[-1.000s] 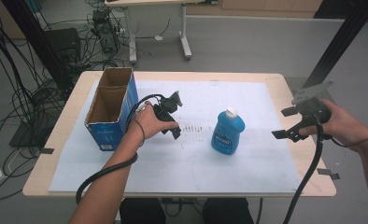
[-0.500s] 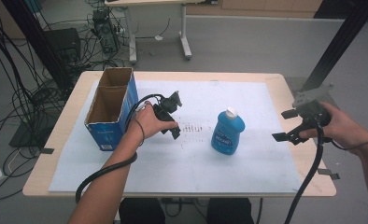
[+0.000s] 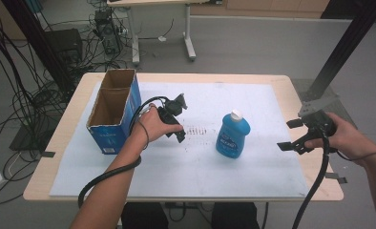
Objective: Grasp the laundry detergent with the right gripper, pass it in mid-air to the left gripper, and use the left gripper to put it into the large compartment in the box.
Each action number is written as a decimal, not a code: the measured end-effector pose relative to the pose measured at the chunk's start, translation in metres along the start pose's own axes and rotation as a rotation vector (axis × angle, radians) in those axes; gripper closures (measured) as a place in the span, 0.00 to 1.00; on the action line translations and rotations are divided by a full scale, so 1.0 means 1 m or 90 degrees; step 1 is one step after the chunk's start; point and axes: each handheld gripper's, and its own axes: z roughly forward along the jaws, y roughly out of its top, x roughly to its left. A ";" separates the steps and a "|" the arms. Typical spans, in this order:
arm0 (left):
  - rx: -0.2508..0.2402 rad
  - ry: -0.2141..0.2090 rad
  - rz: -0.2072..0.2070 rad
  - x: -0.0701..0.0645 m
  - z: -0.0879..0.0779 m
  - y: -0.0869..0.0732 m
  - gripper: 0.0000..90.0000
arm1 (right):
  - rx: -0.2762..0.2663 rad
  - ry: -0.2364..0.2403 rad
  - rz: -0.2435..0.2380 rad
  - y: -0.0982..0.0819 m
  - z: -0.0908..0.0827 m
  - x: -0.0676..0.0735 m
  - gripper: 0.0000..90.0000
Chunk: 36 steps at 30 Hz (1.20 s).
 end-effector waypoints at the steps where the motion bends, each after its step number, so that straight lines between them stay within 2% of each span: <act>1: -0.001 0.001 -0.001 0.000 0.000 0.000 0.08 | -0.001 0.002 0.000 -0.001 0.001 0.000 0.06; 36: -0.005 -0.004 -0.008 0.004 -0.001 -0.006 0.08 | -0.008 0.007 0.015 -0.020 0.026 0.010 0.05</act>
